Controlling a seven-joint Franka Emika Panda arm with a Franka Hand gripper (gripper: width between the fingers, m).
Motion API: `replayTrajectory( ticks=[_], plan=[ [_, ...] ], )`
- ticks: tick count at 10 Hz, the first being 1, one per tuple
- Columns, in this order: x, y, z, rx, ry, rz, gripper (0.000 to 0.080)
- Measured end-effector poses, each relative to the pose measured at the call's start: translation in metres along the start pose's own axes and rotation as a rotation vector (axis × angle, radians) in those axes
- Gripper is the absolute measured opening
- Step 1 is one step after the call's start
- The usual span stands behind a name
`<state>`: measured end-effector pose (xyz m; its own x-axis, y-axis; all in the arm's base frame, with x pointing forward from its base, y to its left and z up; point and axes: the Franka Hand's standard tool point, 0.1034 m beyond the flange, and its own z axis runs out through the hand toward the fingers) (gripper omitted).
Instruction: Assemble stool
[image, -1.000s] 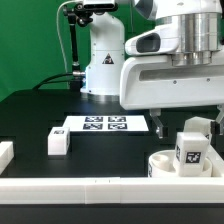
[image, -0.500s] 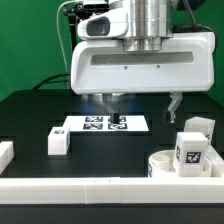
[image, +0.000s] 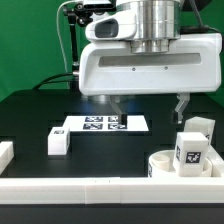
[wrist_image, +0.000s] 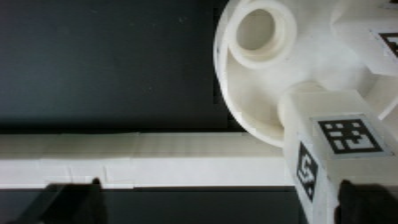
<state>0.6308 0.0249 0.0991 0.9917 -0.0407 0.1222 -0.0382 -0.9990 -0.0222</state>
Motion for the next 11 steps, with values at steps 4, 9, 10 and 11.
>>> replayTrajectory(
  ticks=[4, 9, 10, 11],
  plan=[
    [-0.045, 0.079, 0.006, -0.026, -0.046, 0.007, 0.0648],
    [-0.052, 0.099, 0.011, -0.029, -0.027, -0.002, 0.0648],
    [-0.053, 0.101, 0.013, -0.029, -0.028, 0.0, 0.0648],
    [-0.06, 0.115, 0.018, -0.021, -0.037, 0.037, 0.0648]
  ],
)
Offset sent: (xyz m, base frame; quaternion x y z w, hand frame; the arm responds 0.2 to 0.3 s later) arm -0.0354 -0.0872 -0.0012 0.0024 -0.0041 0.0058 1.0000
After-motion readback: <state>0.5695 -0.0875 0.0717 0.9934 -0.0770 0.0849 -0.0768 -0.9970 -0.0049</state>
